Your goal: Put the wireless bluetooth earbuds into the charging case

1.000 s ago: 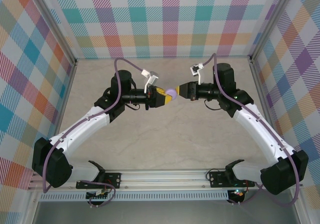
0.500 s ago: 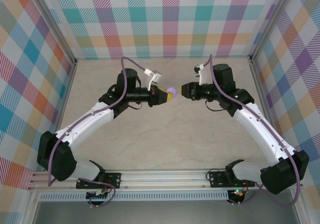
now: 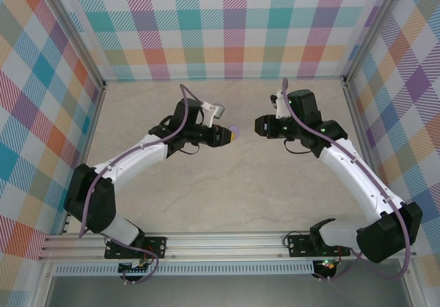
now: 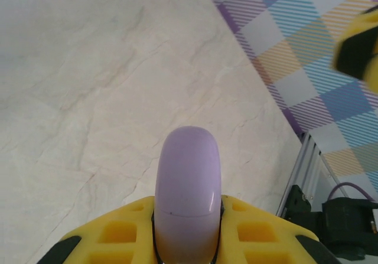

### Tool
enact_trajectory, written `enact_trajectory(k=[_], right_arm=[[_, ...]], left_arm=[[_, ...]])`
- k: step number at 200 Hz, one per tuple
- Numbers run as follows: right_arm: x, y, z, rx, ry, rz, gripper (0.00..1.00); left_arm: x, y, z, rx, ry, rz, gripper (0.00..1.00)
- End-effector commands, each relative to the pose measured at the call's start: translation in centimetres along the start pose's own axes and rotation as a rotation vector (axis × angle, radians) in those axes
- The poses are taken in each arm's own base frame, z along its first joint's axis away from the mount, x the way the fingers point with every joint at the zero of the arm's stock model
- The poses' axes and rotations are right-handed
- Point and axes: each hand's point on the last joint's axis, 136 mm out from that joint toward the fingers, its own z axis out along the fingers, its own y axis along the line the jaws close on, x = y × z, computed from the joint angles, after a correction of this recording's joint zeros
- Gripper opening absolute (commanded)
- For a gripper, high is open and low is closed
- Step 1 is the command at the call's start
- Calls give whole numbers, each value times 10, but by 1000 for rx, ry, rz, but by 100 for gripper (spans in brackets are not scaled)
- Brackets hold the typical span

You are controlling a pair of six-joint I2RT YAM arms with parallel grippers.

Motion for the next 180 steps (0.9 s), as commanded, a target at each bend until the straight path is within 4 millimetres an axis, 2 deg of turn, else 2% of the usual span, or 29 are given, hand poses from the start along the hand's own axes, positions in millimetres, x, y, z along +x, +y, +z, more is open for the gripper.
enact_trajectory(k=[1, 47, 93, 180], right_arm=[[6, -5, 5, 22, 24, -13, 33], [12, -8, 10, 21, 48, -3, 34], [14, -4, 11, -2, 56, -1, 34], [15, -3, 10, -11, 60, -5, 35]], left_arm=[[14, 17, 13, -59, 40, -86, 12], [32, 47, 37, -128, 111, -166, 15], [46, 68, 64, -152, 197, -232, 15], [68, 100, 90, -216, 262, -317, 23]])
